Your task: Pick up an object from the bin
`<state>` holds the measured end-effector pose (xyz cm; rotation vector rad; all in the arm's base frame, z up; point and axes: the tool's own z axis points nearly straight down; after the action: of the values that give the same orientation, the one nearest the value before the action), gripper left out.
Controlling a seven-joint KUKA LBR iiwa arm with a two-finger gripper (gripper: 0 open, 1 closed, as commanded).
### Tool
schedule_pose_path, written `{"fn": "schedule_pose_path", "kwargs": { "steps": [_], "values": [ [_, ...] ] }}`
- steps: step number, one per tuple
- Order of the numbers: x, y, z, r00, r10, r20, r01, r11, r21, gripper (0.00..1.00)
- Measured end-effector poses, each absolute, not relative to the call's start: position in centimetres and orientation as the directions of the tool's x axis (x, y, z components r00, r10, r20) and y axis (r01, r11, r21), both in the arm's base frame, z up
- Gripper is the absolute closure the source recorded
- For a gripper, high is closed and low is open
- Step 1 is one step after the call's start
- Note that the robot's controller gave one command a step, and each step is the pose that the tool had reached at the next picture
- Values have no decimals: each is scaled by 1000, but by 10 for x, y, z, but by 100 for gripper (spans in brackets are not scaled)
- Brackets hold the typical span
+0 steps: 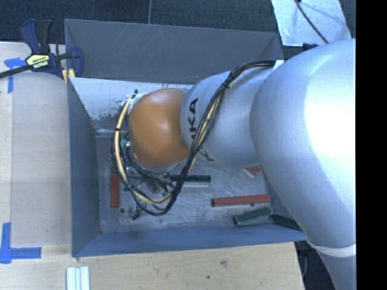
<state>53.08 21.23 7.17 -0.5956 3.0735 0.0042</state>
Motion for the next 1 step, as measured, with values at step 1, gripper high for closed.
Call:
{"fn": "schedule_pose_path", "kwargs": {
  "steps": [1],
  "values": [
    [581,226,115,-986,-166,-9,-166,986,2,0]
  ]
}}
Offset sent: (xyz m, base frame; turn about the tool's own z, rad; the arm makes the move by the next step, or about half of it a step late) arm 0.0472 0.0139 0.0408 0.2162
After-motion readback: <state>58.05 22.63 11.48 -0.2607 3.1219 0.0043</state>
